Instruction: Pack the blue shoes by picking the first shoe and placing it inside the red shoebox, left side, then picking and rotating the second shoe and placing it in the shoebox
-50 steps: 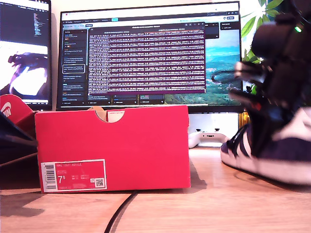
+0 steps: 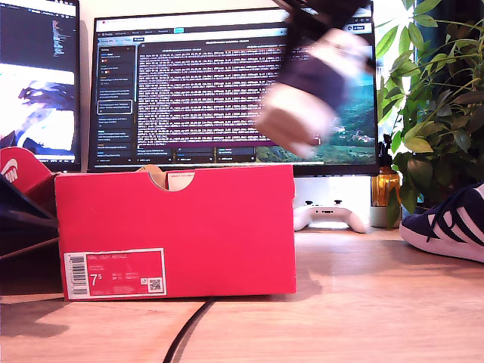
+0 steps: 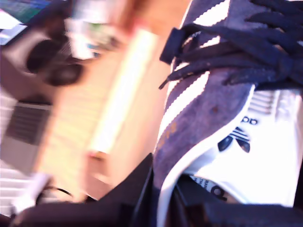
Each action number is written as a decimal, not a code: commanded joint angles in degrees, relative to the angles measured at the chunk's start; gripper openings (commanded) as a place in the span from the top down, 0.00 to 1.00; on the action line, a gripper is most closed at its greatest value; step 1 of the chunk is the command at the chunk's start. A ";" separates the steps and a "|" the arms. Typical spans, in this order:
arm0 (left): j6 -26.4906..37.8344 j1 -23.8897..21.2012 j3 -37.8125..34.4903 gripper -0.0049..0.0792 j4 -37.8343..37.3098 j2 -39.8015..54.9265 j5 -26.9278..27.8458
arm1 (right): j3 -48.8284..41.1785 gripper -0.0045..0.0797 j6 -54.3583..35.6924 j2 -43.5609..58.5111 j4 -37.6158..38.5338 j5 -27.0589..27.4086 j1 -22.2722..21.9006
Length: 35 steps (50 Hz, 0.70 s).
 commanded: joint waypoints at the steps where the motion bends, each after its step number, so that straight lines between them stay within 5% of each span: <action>1: 0.24 -0.07 -1.46 0.97 0.68 0.50 0.00 | 1.68 0.96 1.18 3.41 4.20 1.05 0.98; 23: 0.22 -0.07 -1.46 0.97 0.50 0.50 0.00 | 1.68 0.96 14.51 16.87 17.88 11.32 5.22; 35: 0.22 -0.07 -1.46 0.97 0.55 0.50 -0.04 | 1.68 0.96 20.11 19.04 19.71 11.87 6.73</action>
